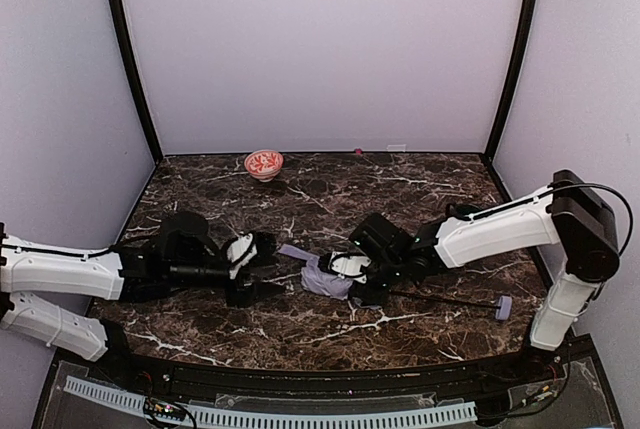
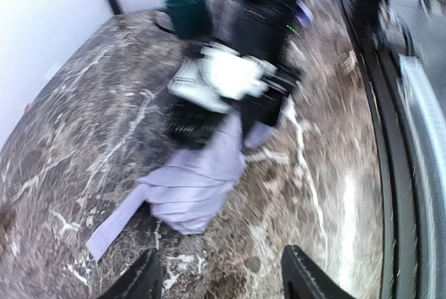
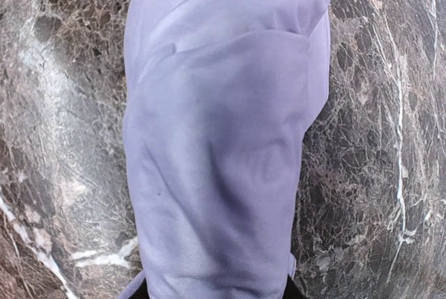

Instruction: Put away the umbrella

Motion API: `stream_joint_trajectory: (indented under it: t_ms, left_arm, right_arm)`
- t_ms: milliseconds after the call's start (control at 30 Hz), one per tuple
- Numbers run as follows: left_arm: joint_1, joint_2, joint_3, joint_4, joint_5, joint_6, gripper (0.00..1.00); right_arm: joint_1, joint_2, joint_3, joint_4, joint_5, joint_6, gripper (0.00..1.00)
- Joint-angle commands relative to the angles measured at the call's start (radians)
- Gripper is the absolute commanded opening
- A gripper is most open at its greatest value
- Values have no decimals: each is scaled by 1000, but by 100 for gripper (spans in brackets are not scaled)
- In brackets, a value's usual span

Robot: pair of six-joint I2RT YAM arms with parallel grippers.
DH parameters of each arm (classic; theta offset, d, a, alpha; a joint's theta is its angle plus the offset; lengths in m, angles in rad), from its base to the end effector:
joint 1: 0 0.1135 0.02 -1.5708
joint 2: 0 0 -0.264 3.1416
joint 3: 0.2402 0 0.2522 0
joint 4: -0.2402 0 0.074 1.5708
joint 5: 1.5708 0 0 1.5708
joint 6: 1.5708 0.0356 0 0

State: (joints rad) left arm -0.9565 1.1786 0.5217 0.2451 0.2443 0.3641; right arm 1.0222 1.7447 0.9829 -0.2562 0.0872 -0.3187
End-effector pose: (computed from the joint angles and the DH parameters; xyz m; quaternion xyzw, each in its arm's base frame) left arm 0.1366 -0.2086 0.2119 0.5621 0.6150 -0.2562 0.4901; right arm 0.1809 0.2900 0.1547 -0.5879 0.7605 0.0546 0.2704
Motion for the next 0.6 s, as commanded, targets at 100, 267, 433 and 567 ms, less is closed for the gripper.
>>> stream_joint_trajectory:
  t_ms: [100,267,433,567]
  left_arm:
    - [260,50,31,142,73,-396,57]
    - [294,222,192,-133,-85,-396,65]
    - [268,370,347,-356,28,-250,67]
    - [205,326,250,-262,66,7,66]
  right_arm:
    - [4,-108,-76,42,-135,-121,0]
    - [31,-143,-128,38,-127,-205,0]
    - [76,-117,-115,-2,-63,-238,0]
    - [106,-125,-128,-22,-105,-292,0]
